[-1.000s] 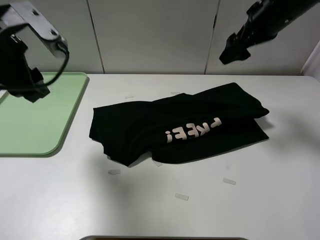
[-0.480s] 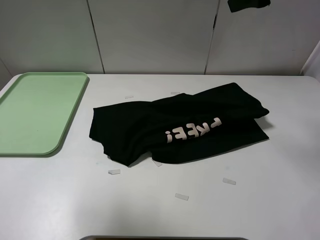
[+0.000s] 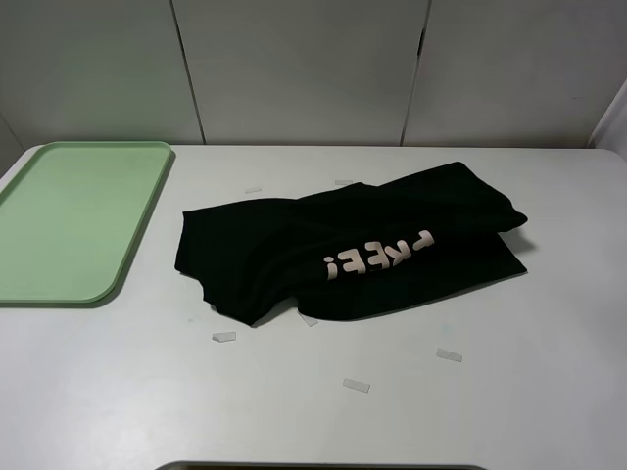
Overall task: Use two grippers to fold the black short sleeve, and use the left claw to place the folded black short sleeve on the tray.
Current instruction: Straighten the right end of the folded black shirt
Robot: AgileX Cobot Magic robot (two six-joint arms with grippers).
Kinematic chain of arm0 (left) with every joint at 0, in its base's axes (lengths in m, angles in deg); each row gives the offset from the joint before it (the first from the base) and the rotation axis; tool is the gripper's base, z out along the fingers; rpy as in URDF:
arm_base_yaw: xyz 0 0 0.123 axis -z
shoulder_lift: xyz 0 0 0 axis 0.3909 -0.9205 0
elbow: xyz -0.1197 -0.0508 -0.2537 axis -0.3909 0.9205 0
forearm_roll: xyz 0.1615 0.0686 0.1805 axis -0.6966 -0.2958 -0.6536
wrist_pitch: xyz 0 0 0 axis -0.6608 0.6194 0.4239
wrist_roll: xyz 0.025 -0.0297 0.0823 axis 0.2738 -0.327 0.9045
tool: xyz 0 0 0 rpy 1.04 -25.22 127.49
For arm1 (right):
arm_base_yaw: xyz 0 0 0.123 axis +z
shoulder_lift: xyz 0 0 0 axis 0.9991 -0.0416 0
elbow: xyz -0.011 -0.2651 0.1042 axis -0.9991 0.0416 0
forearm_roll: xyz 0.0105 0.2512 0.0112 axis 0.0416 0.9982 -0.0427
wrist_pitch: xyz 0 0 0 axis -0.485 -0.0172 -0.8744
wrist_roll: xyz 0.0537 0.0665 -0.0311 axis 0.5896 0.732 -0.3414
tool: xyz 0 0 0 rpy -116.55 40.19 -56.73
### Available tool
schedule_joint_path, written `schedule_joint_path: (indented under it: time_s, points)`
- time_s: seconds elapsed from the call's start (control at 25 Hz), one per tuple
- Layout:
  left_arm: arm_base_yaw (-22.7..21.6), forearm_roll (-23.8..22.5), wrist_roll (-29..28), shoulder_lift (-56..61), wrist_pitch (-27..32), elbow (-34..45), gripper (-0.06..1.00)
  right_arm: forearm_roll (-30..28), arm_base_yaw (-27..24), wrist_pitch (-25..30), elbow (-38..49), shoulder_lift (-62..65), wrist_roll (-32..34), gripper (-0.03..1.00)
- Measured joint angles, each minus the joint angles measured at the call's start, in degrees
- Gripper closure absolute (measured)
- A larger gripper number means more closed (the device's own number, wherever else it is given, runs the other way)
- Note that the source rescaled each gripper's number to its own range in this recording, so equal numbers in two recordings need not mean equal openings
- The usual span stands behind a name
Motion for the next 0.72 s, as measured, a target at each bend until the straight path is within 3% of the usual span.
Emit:
schedule_joint_path:
  time_s: [0.32, 0.72]
  points:
    - [0.00, 0.98, -0.02, 14.37, 1.98, 8.26, -0.06, 0.05, 0.00, 0.06, 0.00, 0.00, 0.06, -0.03]
    - [0.00, 1.18, -0.02, 14.64, 6.35, 20.42, -0.06, 0.10, 0.00, 0.06, 0.00, 0.00, 0.06, -0.03]
